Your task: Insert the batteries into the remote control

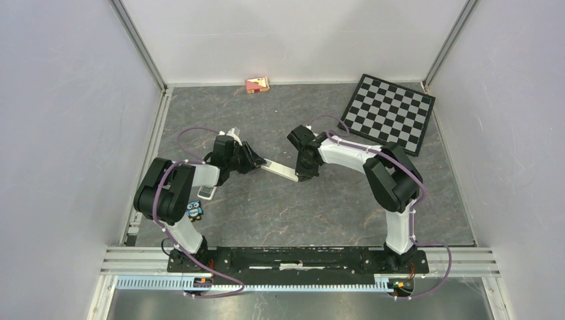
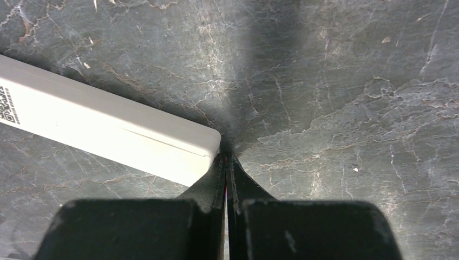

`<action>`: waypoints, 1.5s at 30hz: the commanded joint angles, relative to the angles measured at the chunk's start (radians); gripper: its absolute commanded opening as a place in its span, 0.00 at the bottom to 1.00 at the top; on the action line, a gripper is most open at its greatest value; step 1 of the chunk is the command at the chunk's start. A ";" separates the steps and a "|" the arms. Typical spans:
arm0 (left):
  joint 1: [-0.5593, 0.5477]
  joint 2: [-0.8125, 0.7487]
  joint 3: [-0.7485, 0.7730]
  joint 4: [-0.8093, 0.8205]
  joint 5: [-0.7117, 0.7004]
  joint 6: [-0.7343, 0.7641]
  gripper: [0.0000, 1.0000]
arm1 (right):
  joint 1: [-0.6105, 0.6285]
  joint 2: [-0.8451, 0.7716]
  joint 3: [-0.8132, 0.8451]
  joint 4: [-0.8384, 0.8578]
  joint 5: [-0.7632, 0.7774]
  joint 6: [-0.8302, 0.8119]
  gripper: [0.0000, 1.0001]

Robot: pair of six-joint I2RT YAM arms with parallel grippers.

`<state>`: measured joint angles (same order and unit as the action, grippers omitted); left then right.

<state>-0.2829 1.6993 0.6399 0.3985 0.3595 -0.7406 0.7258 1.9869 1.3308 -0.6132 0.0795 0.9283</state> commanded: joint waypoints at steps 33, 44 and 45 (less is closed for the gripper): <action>0.010 -0.380 0.186 -0.677 -0.248 0.082 0.89 | 0.001 -0.336 -0.426 0.654 -0.111 -0.813 0.71; 0.146 -0.549 0.251 -0.959 -0.422 0.169 1.00 | 0.018 -0.161 -0.312 0.687 -0.312 -1.147 0.86; 0.162 -0.552 0.248 -0.973 -0.432 0.171 1.00 | 0.020 -0.138 -0.297 0.693 -0.286 -1.143 0.86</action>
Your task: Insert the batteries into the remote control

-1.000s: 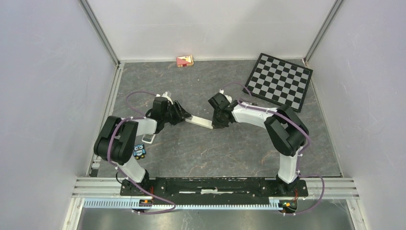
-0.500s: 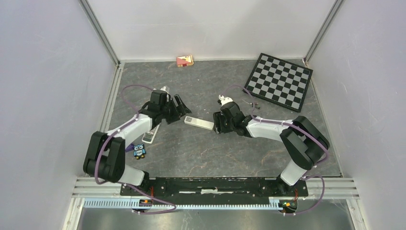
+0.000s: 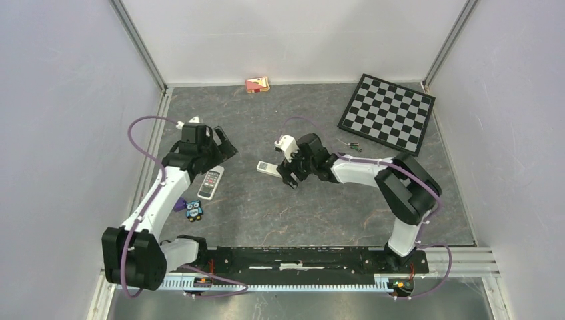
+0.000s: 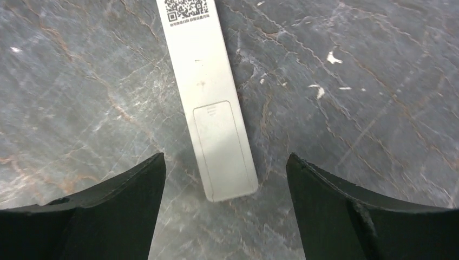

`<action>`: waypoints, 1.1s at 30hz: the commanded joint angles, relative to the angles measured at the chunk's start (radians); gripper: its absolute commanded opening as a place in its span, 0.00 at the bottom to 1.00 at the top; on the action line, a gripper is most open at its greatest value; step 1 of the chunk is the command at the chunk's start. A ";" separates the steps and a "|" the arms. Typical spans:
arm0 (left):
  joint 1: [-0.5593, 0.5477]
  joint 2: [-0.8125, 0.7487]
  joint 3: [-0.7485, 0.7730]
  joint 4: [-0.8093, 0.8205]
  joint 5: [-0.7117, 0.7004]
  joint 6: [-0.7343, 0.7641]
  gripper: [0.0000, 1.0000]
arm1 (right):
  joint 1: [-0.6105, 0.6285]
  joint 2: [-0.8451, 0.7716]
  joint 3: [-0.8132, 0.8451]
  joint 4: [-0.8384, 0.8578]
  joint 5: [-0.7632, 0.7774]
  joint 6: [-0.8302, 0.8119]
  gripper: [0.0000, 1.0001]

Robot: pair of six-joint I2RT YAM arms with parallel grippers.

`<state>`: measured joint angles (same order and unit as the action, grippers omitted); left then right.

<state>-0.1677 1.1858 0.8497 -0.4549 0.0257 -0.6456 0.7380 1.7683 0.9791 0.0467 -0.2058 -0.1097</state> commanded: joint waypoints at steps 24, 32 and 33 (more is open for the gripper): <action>0.159 -0.003 -0.040 -0.173 -0.101 0.040 1.00 | -0.220 0.043 -0.056 0.197 0.373 0.144 0.23; 0.160 0.080 -0.035 -0.114 -0.100 -0.044 1.00 | -0.255 0.055 -0.065 0.175 0.313 0.152 0.48; 0.160 0.088 -0.032 -0.107 -0.112 -0.048 1.00 | -0.256 0.046 -0.066 0.176 0.305 0.150 0.55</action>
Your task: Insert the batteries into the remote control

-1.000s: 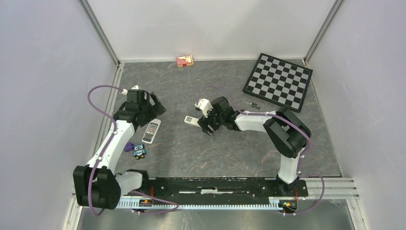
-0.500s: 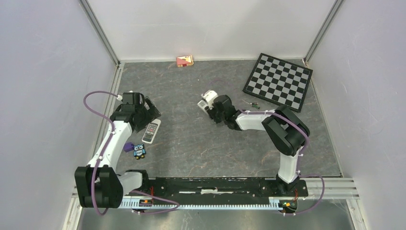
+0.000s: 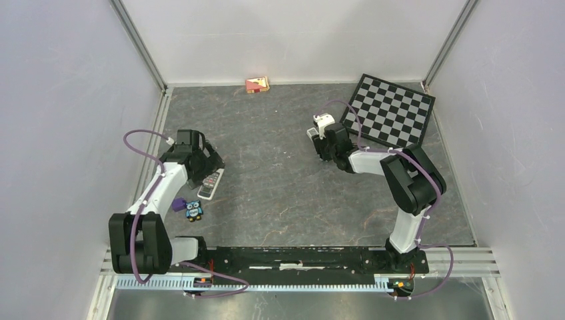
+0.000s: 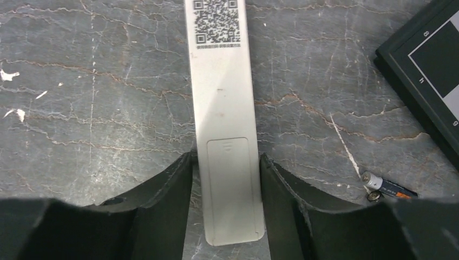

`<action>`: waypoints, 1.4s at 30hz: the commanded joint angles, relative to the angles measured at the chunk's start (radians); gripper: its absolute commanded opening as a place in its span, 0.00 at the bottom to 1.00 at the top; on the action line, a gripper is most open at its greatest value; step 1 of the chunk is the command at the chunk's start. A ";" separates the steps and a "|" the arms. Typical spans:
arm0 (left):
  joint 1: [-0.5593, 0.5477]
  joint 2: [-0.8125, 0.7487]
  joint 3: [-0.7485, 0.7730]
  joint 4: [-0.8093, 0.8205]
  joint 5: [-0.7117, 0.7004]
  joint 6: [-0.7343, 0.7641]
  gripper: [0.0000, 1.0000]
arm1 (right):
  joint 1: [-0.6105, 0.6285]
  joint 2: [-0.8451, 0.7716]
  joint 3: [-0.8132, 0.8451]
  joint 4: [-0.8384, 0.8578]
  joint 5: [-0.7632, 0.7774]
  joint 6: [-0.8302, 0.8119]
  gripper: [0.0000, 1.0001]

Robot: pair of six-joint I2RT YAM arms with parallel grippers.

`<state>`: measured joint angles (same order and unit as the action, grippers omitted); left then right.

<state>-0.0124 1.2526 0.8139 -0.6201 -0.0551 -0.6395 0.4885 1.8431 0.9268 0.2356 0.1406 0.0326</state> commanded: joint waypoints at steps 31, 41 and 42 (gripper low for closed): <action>0.042 0.146 -0.069 0.216 -0.158 -0.047 1.00 | -0.005 -0.380 -0.299 0.061 -0.546 0.341 0.83; -0.129 0.092 -0.153 0.243 -0.116 -0.039 1.00 | -0.001 -0.603 -0.402 -0.046 -0.558 0.316 0.84; -0.158 0.090 -0.154 0.234 -0.131 -0.047 1.00 | -0.001 -0.607 -0.409 -0.049 -0.556 0.316 0.84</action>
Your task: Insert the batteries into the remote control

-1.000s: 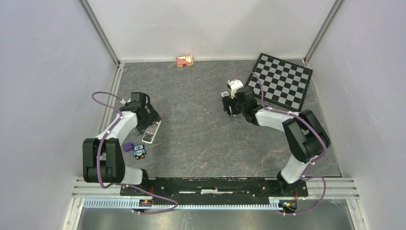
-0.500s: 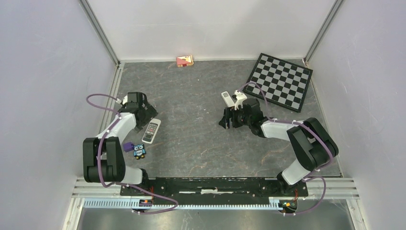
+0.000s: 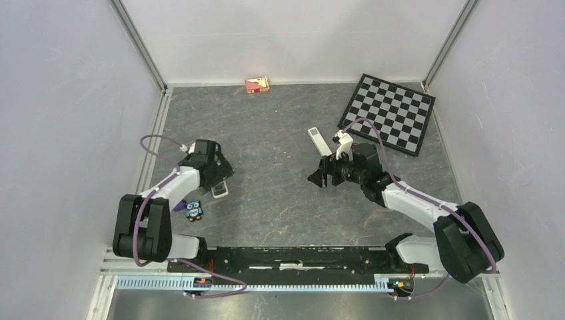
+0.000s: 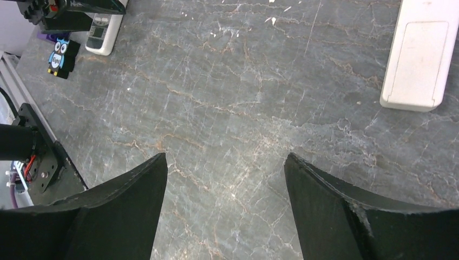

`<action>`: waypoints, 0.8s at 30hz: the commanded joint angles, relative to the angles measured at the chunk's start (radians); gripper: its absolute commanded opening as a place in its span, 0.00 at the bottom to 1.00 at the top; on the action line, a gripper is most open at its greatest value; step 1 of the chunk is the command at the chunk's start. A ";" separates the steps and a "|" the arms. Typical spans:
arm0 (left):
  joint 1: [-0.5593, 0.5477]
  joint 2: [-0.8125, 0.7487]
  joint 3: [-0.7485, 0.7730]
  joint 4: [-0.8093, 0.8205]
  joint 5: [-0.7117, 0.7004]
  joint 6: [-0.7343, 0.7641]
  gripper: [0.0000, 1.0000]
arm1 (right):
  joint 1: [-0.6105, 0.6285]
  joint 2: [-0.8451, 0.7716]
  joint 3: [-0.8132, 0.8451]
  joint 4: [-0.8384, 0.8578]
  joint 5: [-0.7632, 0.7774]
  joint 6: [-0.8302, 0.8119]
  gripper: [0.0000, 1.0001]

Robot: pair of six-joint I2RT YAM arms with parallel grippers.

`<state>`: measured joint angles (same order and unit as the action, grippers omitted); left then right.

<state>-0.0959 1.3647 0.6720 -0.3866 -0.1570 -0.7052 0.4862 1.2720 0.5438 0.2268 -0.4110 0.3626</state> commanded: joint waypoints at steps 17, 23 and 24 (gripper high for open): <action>-0.205 0.152 0.116 -0.175 -0.268 -0.083 0.73 | 0.002 -0.051 -0.095 -0.030 -0.004 0.058 0.75; -0.209 0.075 0.053 -0.104 -0.137 -0.075 0.52 | 0.002 -0.053 -0.068 -0.063 0.009 0.047 0.75; -0.210 0.050 0.039 -0.092 -0.095 -0.073 0.49 | 0.002 -0.054 -0.063 -0.065 0.011 0.047 0.76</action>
<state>-0.3008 1.4826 0.7670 -0.5148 -0.3618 -0.7471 0.4862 1.2419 0.4404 0.1692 -0.4088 0.4149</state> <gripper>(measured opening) 0.645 0.752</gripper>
